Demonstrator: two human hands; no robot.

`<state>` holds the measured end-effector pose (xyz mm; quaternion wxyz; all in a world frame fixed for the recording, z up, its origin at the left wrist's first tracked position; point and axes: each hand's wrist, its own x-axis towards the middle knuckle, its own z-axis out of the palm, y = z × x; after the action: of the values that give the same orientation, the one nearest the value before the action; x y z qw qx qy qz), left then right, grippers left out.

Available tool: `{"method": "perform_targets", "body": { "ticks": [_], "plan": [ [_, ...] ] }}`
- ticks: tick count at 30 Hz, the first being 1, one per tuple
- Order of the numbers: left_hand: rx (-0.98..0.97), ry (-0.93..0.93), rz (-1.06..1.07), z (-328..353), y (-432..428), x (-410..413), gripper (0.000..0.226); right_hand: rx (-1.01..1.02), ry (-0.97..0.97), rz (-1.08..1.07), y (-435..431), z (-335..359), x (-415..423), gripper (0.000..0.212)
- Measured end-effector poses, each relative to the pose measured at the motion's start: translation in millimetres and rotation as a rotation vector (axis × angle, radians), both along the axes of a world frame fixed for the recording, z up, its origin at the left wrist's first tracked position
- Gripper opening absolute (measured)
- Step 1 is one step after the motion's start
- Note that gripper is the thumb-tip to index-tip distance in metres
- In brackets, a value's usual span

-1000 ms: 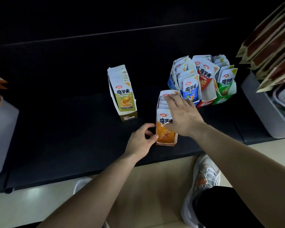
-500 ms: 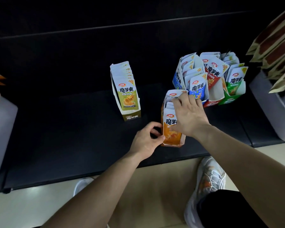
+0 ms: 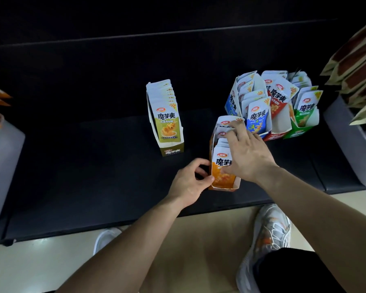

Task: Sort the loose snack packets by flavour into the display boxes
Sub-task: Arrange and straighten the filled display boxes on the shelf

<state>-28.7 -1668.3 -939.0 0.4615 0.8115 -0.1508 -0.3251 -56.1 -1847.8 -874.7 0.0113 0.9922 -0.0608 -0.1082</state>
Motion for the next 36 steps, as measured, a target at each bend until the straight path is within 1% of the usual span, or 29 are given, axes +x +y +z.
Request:
{"method": "perform_targets", "body": {
  "ticks": [3, 8, 13, 18, 23, 28, 32, 34, 36],
  "plan": [
    [0.006, -0.002, 0.0, -1, 1, 0, 0.031, -0.012, 0.017, 0.013, -4, -2, 3, 0.105],
    [0.011, -0.003, -0.013, -1, 1, 1, 0.032, 0.001, 0.003, 0.0, -8, -6, 5, 0.098],
    [0.012, 0.0, -0.015, -2, 1, 3, 0.033, 0.102, -0.048, -0.015, -8, -9, 2, 0.102],
    [0.019, 0.004, -0.016, -1, 1, 3, 0.034, 0.059, -0.003, 0.016, -10, -12, 5, 0.1],
    [0.012, 0.006, -0.012, 0, 2, 3, 0.032, -0.018, -0.037, 0.022, -14, -14, 6, 0.097],
    [0.013, -0.001, -0.016, -2, 3, 4, 0.031, 0.052, -0.032, 0.047, -16, -17, 7, 0.097],
    [0.013, -0.009, -0.018, -2, 2, 4, 0.029, 0.059, -0.032, 0.055, -16, -15, 8, 0.095],
    [0.011, -0.005, -0.012, -2, 1, 4, 0.029, 0.073, -0.054, 0.05, -14, -14, 4, 0.092],
    [0.009, 0.002, -0.013, -3, 1, 3, 0.028, 0.074, -0.102, 0.031, -13, -14, -3, 0.096]
  ]
}}
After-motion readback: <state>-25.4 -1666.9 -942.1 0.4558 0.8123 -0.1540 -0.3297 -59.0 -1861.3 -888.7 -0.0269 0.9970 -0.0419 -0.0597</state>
